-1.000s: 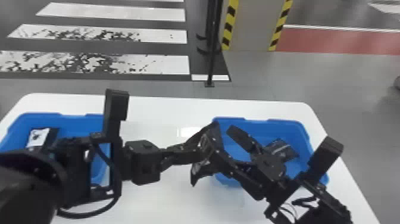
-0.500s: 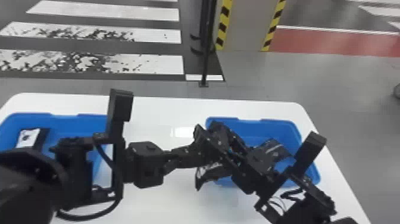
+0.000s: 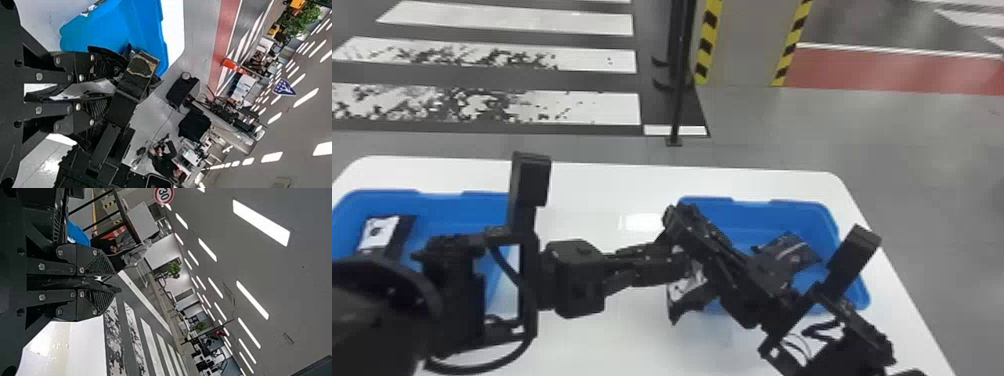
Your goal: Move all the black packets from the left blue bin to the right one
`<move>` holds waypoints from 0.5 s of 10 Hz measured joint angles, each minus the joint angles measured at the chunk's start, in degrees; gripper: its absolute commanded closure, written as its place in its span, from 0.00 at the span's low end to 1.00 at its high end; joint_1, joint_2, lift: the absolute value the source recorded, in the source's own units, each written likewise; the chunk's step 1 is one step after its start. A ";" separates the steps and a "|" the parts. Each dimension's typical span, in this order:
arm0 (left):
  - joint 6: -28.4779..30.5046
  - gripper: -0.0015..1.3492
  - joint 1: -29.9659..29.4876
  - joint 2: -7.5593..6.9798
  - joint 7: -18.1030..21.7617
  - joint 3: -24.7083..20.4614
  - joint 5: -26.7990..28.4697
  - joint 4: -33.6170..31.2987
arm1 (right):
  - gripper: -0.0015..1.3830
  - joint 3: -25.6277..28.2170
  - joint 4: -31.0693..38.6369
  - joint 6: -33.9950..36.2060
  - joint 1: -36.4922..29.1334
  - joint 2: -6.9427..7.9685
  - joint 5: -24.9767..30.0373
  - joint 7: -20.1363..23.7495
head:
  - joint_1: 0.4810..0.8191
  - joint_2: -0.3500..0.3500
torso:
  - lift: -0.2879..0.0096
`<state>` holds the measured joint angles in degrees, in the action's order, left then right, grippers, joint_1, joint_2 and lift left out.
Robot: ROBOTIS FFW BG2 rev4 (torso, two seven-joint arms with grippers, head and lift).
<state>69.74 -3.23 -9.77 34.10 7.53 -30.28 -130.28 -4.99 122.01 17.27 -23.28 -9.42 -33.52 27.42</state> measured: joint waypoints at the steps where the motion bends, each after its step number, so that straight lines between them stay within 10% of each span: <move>1: -0.04 0.04 -1.38 0.46 -0.10 -1.39 -0.47 0.00 | 0.93 0.45 -0.33 -0.08 0.07 0.07 -0.04 -0.01 | 0.63 0.33 | 0.46; 5: -1.05 0.12 -7.83 1.06 0.01 -7.16 -1.27 -3.18 | 0.92 5.58 -6.38 -0.12 4.06 -0.10 1.21 -0.41 | 0.63 0.30 | 0.46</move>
<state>68.69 -11.06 -8.71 34.10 0.37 -31.55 -133.46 0.59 115.64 17.15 -19.22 -9.52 -32.31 27.02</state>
